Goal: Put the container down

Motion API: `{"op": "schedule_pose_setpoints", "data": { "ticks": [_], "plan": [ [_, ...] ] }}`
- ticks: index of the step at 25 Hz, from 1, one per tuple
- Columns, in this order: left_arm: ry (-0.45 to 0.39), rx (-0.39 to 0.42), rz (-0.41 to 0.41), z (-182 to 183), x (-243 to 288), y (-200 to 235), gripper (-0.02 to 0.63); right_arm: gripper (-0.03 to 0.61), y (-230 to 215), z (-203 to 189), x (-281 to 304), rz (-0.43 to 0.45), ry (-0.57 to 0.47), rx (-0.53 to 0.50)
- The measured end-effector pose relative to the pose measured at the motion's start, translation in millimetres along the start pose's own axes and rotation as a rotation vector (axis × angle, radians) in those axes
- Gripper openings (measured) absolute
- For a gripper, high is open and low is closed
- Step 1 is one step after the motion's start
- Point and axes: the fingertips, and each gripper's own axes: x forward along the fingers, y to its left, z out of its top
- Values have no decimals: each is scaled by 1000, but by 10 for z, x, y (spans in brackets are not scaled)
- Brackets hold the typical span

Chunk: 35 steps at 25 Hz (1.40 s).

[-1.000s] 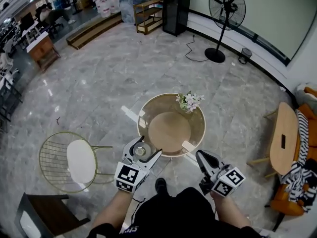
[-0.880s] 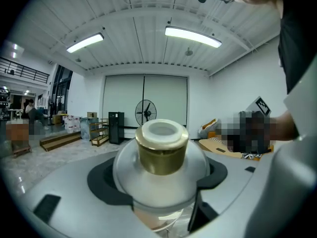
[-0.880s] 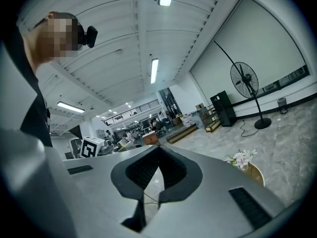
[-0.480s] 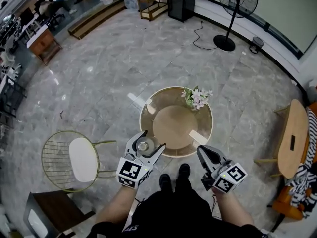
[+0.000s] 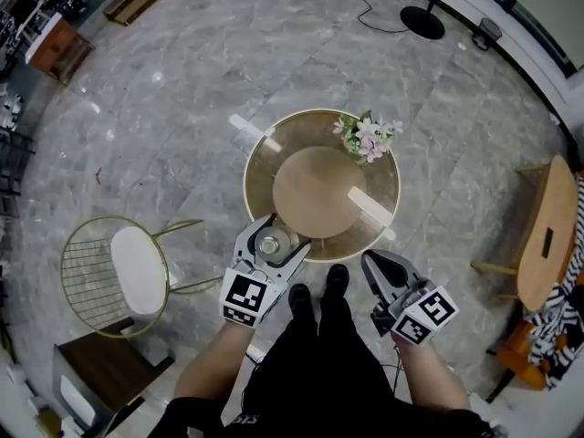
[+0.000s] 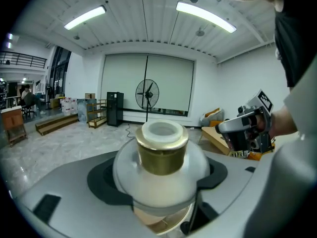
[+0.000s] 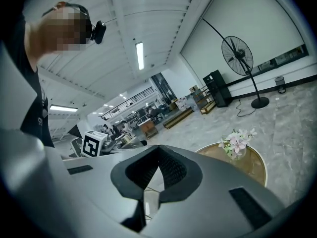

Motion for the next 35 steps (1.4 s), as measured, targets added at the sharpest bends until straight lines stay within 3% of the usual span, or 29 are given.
{"op": "schedule_pose_setpoints", "data": {
  "ticks": [12, 17, 27, 35],
  "plan": [
    [85, -33, 6, -1172, 1022, 300, 339, 15, -689, -882, 563, 48, 148, -1],
    [123, -37, -13, -1624, 1363, 255, 339, 15, -1017, -1241, 646, 37, 163, 31],
    [162, -37, -52, -2454, 2040, 192, 339, 15, -1701, -1737, 859, 11, 196, -30],
    [193, -11, -71, -3028, 2488, 244, 339, 15, -2063, -2221, 1060, 20, 210, -9]
  ]
}}
